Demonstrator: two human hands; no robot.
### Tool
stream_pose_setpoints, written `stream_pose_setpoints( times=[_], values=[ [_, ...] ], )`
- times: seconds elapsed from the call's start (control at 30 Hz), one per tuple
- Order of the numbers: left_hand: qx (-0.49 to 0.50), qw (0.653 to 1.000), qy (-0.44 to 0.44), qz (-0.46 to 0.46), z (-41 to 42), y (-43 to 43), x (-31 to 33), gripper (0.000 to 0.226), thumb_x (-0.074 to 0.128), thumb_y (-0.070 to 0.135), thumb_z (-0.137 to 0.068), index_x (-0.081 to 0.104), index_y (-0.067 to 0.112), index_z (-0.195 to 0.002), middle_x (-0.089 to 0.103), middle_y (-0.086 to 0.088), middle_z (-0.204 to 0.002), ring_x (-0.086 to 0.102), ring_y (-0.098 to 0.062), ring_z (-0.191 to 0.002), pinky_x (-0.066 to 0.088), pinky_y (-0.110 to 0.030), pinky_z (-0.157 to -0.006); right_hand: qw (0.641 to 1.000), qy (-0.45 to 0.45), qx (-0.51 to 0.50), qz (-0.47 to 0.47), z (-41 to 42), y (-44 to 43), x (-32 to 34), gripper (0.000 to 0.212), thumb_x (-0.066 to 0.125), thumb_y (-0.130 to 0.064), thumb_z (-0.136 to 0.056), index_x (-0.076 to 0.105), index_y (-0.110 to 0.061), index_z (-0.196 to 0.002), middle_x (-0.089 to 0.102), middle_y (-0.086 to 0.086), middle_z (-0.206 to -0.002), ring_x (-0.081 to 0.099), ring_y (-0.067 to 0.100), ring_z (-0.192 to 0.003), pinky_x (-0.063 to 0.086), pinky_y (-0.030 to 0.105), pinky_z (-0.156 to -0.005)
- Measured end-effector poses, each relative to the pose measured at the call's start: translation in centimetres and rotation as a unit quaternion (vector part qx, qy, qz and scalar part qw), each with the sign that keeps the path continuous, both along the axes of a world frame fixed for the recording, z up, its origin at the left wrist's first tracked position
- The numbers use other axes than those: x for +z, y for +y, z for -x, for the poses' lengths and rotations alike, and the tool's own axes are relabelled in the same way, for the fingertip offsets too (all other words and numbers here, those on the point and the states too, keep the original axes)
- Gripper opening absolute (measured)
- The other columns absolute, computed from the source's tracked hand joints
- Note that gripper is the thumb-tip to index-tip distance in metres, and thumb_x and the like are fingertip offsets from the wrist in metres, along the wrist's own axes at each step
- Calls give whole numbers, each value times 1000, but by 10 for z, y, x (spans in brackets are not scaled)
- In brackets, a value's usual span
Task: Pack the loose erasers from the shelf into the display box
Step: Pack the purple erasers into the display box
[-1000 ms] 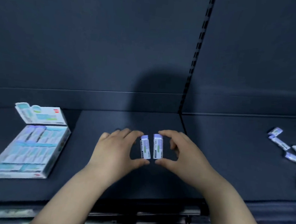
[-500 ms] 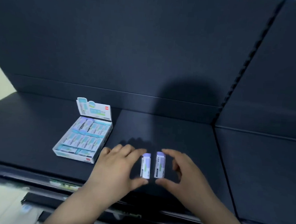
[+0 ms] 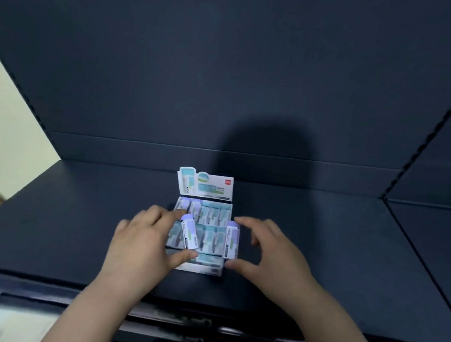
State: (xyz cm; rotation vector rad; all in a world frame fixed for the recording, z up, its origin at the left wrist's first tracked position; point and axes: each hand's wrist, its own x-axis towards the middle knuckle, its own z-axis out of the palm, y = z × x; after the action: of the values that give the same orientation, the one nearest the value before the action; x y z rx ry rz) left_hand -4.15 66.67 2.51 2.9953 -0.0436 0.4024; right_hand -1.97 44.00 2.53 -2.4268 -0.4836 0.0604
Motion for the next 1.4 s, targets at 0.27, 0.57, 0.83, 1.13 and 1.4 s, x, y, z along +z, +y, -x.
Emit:
stream_pose_setpoints(
  times=[0.27, 0.57, 0.83, 1.13, 1.4],
  values=[
    [-103, 994, 21, 10, -52, 31, 2, 76, 53, 74, -65, 48, 35, -131, 54, 11, -108, 55, -13, -101, 37, -33, -79, 997, 3, -52, 57, -44, 70, -7, 70, 66, -53, -76, 30, -45, -135, 40, -14, -121, 48, 7, -111, 44, 25, -82],
    [-177, 982, 70, 15, -86, 31, -4, 89, 47, 77, -70, 16, 39, -145, 38, 16, -130, 37, -7, -122, 28, -30, -97, 982, 34, -173, 69, -52, 52, -14, 76, 71, -53, -72, 29, -47, -135, 42, -16, -110, 51, 10, -107, 44, 26, -80],
    [-194, 980, 46, 22, -84, 28, 1, 82, 47, 78, -63, 51, 31, -130, 59, 12, -104, 60, -12, -95, 40, -34, -78, 966, 24, -257, 4, -28, 16, -21, 69, 76, -46, -69, 43, -44, -129, 43, -16, -87, 49, 5, -85, 43, 25, -74],
    [-235, 969, 70, 6, -74, -55, 4, 80, 53, 70, -73, 30, 38, -142, 48, 11, -120, 47, -14, -114, 30, -32, -93, 966, 9, -255, -33, -10, -46, -22, 68, 77, -43, -68, 45, -42, -128, 42, -16, -86, 47, -3, -82, 46, 28, -78],
    [-249, 968, 27, 13, -60, -198, 3, 56, 34, 58, -89, 34, 35, -140, 49, 8, -124, 48, -16, -113, 34, -34, -91, 973, -8, -229, 22, 4, -182, -3, 63, 73, -46, -71, 46, -40, -128, 43, -16, -85, 48, 3, -84, 46, 29, -80]
  ],
)
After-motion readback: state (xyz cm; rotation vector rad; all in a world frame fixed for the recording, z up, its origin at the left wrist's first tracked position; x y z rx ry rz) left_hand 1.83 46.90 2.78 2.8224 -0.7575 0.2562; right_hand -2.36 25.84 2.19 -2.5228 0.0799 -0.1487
